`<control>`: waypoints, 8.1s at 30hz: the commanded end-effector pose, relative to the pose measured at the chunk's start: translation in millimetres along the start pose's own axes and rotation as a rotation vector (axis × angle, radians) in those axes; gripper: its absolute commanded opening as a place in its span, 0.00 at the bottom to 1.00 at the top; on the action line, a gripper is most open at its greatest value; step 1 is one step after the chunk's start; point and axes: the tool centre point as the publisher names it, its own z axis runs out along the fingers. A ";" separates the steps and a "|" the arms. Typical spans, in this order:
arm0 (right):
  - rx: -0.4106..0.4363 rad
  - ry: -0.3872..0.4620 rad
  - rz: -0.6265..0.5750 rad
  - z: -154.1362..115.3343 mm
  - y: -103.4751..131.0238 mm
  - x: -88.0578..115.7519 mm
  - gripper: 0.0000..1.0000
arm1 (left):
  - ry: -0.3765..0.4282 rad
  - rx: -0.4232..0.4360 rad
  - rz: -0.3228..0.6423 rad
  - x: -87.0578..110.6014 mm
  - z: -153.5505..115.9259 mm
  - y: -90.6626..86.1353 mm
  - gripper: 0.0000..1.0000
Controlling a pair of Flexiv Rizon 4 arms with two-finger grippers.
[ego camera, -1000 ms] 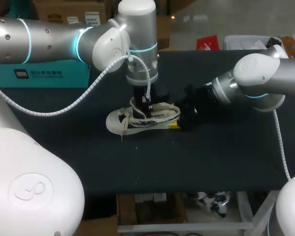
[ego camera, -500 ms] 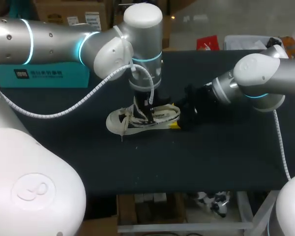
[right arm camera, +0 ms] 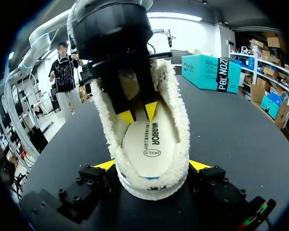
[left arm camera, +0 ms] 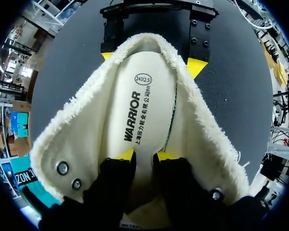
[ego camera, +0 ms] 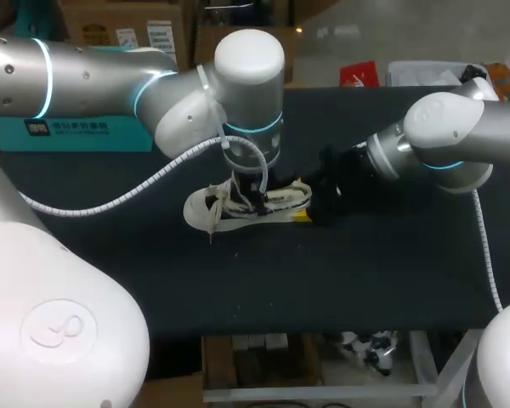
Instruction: Open the shoe tongue, take the insole out of the shoe, put the insole back into the shoe, and pack the shoe into the shoebox
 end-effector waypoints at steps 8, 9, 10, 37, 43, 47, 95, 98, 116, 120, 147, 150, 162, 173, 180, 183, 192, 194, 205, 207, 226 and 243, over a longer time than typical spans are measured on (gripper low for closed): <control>-0.002 0.003 -0.001 2.7 -3.6 -2.7 0.00 | -0.129 0.011 0.016 -30.1 105.0 -15.2 0.32; -0.002 0.003 -0.001 2.7 -3.6 -2.7 0.00 | -0.135 0.014 0.015 -33.0 106.7 -16.4 0.33; -0.002 0.003 -0.001 2.7 -3.6 -2.7 0.00 | -0.143 0.015 0.012 -35.9 108.2 -17.5 0.33; -0.002 0.003 -0.001 2.7 -3.6 -2.7 0.00 | -0.083 0.176 0.000 -58.0 51.1 -21.8 0.00; -0.002 0.003 -0.001 2.7 -3.6 -2.7 0.00 | -0.034 0.241 0.012 -40.8 9.1 -21.7 0.00; -0.002 0.003 -0.001 2.7 -3.6 -2.7 0.00 | 0.004 0.276 0.001 -31.4 -9.8 -21.8 0.00; 0.099 -0.095 0.030 -59.4 3.7 17.4 1.00 | 0.541 0.775 0.144 16.0 -214.1 -41.8 0.00; 0.176 -0.109 0.042 -77.9 14.9 17.7 1.00 | 0.575 0.807 0.159 18.3 -224.5 -34.2 0.00; 0.603 -0.096 0.002 -86.1 107.3 -16.3 1.00 | 0.645 0.824 0.101 8.0 -241.6 60.7 0.00; 0.685 -0.094 0.029 -68.2 114.0 -20.7 1.00 | 0.615 0.808 0.024 7.6 -230.4 88.0 0.00; 0.983 -0.121 0.073 2.1 109.3 -20.5 1.00 | 0.622 0.725 -0.203 2.1 -181.6 180.5 0.00; 0.973 -0.110 0.058 3.9 106.9 -23.9 0.38 | 0.623 0.719 -0.207 1.4 -180.8 180.2 0.00; 1.016 -0.116 0.067 4.8 111.7 -21.8 0.00 | 0.633 0.704 -0.228 -8.4 -177.3 174.0 0.00; 0.970 -0.180 0.184 -3.3 112.4 -8.4 0.00 | 0.647 0.715 -0.177 -17.0 -179.7 159.7 0.00; 0.899 -0.270 0.375 -22.6 116.4 7.0 0.00 | 0.683 0.756 -0.048 -31.2 -191.0 129.4 0.00; 0.849 -0.321 0.488 -32.0 116.2 15.4 0.00 | 0.697 0.767 0.011 -37.7 -195.1 115.0 0.00; 0.632 -0.473 0.778 -37.5 118.4 36.5 0.00 | 0.759 0.801 0.202 -61.5 -205.1 70.9 0.00; 0.574 -0.505 0.832 -35.3 117.7 41.0 0.00 | 0.766 0.806 0.235 -63.9 -206.3 63.0 0.00; 0.374 -0.599 1.022 -22.1 118.0 50.2 0.00 | 0.835 0.795 0.368 -84.6 -209.4 29.5 0.00; 0.355 -0.609 1.058 -21.2 113.8 50.1 0.00 | 0.844 0.793 0.382 -87.2 -208.2 27.3 0.00; 0.319 -0.614 1.137 -35.5 95.7 49.5 1.00 | 0.870 0.795 0.420 -86.6 -201.2 22.3 0.00; 0.273 -0.624 1.161 -79.6 99.2 73.0 1.00 | 0.884 0.872 0.553 -56.4 -219.1 13.8 0.00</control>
